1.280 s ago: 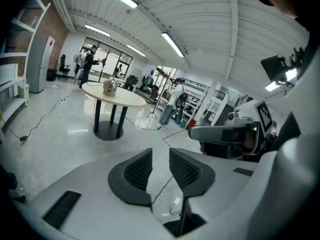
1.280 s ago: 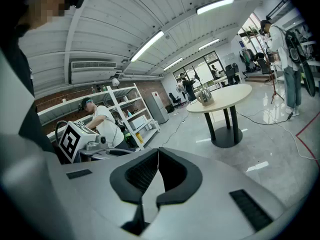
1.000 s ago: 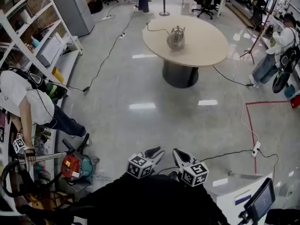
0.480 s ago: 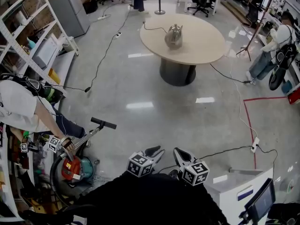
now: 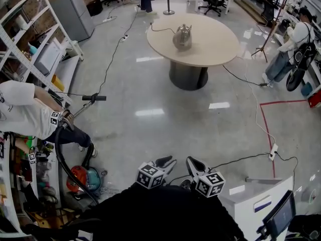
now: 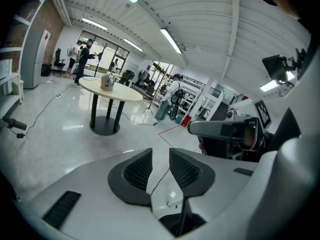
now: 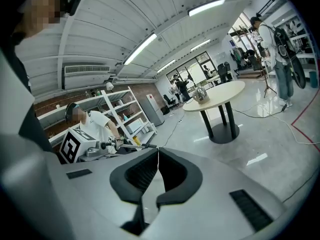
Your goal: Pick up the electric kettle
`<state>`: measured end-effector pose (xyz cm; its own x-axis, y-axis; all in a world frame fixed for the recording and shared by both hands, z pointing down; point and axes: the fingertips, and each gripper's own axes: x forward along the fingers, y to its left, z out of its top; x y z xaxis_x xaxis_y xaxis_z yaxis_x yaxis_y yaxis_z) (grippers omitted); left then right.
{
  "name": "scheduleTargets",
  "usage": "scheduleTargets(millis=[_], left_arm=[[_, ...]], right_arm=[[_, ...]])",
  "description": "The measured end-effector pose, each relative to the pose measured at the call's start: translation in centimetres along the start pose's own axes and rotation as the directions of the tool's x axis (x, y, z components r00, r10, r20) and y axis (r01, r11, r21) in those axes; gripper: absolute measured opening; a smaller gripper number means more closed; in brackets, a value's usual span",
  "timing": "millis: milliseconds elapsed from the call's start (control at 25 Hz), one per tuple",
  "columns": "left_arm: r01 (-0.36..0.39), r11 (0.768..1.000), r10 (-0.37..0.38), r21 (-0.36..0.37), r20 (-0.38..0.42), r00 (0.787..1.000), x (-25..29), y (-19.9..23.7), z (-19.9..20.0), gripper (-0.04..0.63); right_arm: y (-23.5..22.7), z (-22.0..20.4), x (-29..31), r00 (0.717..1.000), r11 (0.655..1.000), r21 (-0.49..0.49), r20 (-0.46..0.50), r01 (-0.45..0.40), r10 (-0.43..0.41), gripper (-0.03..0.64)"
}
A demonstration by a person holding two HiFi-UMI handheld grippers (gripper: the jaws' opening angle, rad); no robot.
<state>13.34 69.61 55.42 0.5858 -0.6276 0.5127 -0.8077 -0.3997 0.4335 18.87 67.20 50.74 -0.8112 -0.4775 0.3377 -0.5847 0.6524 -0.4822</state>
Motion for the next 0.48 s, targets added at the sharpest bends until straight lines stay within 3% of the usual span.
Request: scheduleTargets(millis=[480], left_arm=[[-0.024,1.000,0.024,0.000,0.000,1.000,3.2,-4.9,-0.9,0.118]], right_arm=[[-4.0,-0.5,-4.8,1.000,1.000,0.023,-0.012,0.001,-0.001,0.015]])
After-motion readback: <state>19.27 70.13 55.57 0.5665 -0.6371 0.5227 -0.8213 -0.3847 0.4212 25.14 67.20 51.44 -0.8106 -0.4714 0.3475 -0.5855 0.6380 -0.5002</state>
